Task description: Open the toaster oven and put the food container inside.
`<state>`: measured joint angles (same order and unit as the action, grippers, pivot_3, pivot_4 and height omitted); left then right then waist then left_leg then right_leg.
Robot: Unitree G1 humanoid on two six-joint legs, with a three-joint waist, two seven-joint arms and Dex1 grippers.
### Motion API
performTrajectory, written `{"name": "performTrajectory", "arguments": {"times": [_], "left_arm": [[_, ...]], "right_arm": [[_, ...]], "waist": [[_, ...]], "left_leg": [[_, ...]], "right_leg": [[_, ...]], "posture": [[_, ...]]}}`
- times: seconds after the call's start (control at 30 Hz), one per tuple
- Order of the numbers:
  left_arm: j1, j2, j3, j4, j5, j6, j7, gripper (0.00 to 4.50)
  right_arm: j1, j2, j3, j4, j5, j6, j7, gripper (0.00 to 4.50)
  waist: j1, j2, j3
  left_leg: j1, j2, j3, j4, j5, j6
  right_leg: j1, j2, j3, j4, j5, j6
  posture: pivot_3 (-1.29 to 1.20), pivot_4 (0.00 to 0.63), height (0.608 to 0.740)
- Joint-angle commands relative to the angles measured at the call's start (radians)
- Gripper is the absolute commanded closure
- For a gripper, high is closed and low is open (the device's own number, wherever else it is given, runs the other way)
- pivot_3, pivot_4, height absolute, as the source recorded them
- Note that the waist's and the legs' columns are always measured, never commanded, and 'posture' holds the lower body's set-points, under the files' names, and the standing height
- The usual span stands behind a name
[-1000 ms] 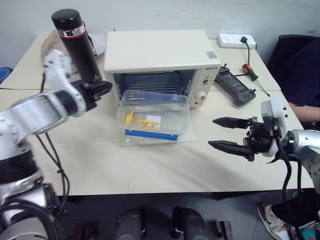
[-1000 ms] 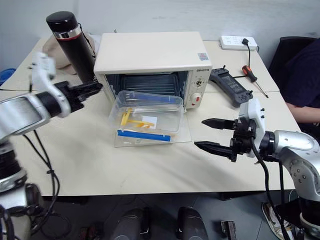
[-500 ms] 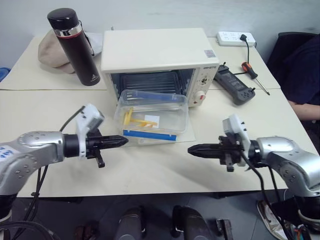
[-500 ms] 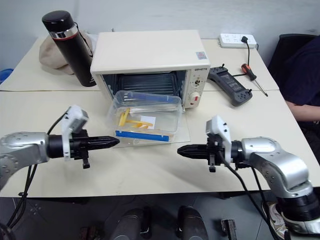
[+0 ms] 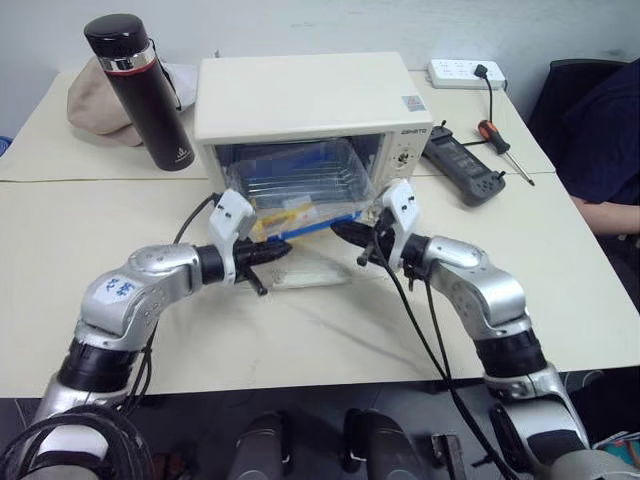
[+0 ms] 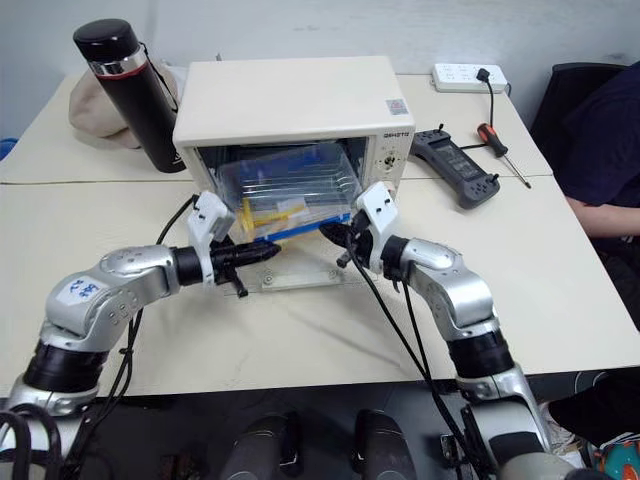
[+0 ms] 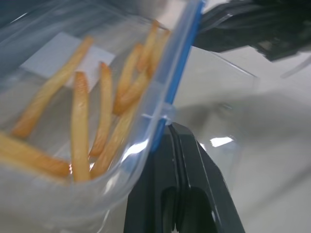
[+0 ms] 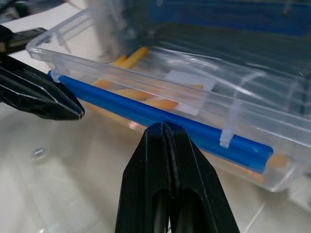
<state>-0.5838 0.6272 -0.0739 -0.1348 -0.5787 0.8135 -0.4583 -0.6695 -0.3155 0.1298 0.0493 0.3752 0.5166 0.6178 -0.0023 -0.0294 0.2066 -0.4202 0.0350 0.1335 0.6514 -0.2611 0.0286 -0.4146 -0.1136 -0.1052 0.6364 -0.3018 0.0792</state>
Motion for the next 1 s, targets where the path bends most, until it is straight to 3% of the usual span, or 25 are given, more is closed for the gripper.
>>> {"name": "performTrajectory", "arguments": {"times": [0.03,0.17,0.3,0.4,0.57,0.67,0.73,0.87,1.0], "left_arm": [[-0.117,-0.064,0.042,0.157,0.152,-0.128,0.138,4.50],[-0.226,-0.145,0.071,0.327,0.196,-0.223,0.132,4.50],[-0.212,-0.141,0.074,0.251,0.164,-0.207,0.013,4.50],[-0.137,-0.064,0.133,0.080,0.069,-0.158,-0.119,4.50],[0.013,0.150,0.262,-0.134,-0.099,-0.036,-0.329,4.50],[0.124,0.321,0.385,-0.212,-0.213,0.058,-0.476,3.67],[0.182,0.415,0.452,-0.233,-0.262,0.098,-0.555,3.09],[0.257,0.558,0.532,-0.203,-0.240,0.084,-0.667,1.80],[0.240,0.623,0.582,-0.124,-0.246,0.080,-0.708,0.54]], "right_arm": [[-0.076,0.045,-0.039,0.099,-0.030,-0.088,-0.027,4.45],[-0.151,0.094,-0.053,0.234,-0.061,-0.167,-0.034,4.45],[-0.168,0.085,-0.071,0.248,-0.054,-0.170,-0.007,4.45],[-0.081,0.015,-0.098,0.072,0.029,-0.050,0.067,4.45],[0.172,-0.182,-0.149,-0.307,0.217,0.203,0.176,4.45],[0.371,-0.336,-0.176,-0.495,0.310,0.308,0.252,4.50],[0.458,-0.378,-0.187,-0.548,0.337,0.335,0.250,4.50],[0.541,-0.346,-0.154,-0.550,0.286,0.319,0.165,4.50],[0.506,-0.178,-0.116,-0.431,0.195,0.233,0.018,4.50]], "waist": [[0.001,0.000,0.000],[0.000,0.000,0.000],[0.001,0.000,0.000],[-0.001,0.000,0.000],[-0.003,0.000,0.000],[-0.005,0.001,0.000],[-0.006,0.000,0.000],[-0.002,0.001,0.000],[-0.003,0.002,0.001]], "left_leg": [[0.000,0.000,0.000,0.000,0.000,0.000],[-0.001,-0.002,0.000,0.000,0.002,0.002],[-0.001,-0.002,0.000,0.000,0.002,0.002],[-0.002,-0.002,0.000,0.000,0.002,0.002],[-0.002,-0.001,-0.002,-0.002,0.001,0.002],[-0.001,0.001,-0.002,-0.002,0.001,0.001],[0.001,0.001,-0.002,-0.002,0.001,0.000],[0.002,0.002,-0.002,-0.003,-0.002,-0.003],[0.003,0.002,-0.002,-0.004,-0.004,-0.009]], "right_leg": [[0.000,0.000,0.000,0.000,0.000,0.000],[-0.001,0.001,-0.003,0.001,0.000,0.001],[-0.001,0.000,-0.003,0.001,0.000,0.001],[-0.001,0.000,-0.002,0.000,0.000,0.001],[0.000,-0.002,-0.001,-0.002,0.000,0.001],[0.000,-0.002,0.000,-0.002,0.000,0.001],[0.001,-0.002,-0.001,-0.003,0.000,0.000],[0.002,-0.002,-0.001,-0.008,0.001,-0.001],[0.002,-0.001,0.000,-0.008,0.000,-0.002]], "posture": [[0.00,0.150,0.740],[0.00,0.150,0.740],[0.00,0.150,0.740],[0.00,0.150,0.740],[0.00,0.150,0.740],[0.00,0.150,0.740],[0.00,0.150,0.740],[0.00,0.150,0.740],[0.00,0.150,0.740]]}}
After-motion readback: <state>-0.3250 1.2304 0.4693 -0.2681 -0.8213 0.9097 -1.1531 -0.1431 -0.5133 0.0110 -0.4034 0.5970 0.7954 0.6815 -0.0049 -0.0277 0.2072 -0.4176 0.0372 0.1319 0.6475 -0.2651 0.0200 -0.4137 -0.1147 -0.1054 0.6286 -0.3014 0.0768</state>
